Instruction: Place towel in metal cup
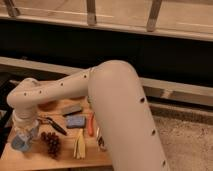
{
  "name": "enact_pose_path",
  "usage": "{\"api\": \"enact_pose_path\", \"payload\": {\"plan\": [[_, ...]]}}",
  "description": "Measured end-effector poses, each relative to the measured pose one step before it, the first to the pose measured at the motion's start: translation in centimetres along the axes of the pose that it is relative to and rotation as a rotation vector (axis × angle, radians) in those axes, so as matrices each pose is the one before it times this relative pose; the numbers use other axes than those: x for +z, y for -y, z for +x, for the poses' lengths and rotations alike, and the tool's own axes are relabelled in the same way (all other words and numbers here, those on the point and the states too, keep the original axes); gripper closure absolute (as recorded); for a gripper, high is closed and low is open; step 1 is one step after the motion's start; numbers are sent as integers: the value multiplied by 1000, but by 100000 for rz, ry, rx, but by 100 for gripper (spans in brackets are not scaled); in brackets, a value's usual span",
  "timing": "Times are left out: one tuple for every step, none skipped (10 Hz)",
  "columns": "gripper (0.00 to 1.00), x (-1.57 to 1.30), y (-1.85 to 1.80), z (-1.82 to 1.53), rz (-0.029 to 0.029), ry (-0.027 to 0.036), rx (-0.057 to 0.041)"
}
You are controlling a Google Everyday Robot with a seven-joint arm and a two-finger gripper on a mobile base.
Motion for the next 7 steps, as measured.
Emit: {"api": "enact_pose_path", "payload": {"plan": [[100, -1527, 813, 108, -81, 2116, 1815], [100, -1823, 1575, 148, 384, 1916, 2985], [100, -1387, 1503, 78, 1017, 988, 2217], [100, -1443, 1857, 154, 1481, 842, 2668], [100, -1815, 2435, 384, 2232, 780, 3655], [100, -1599, 2316, 645, 2294, 489, 3588], [100, -1795, 2724, 1005, 2333, 469, 4723]]}}
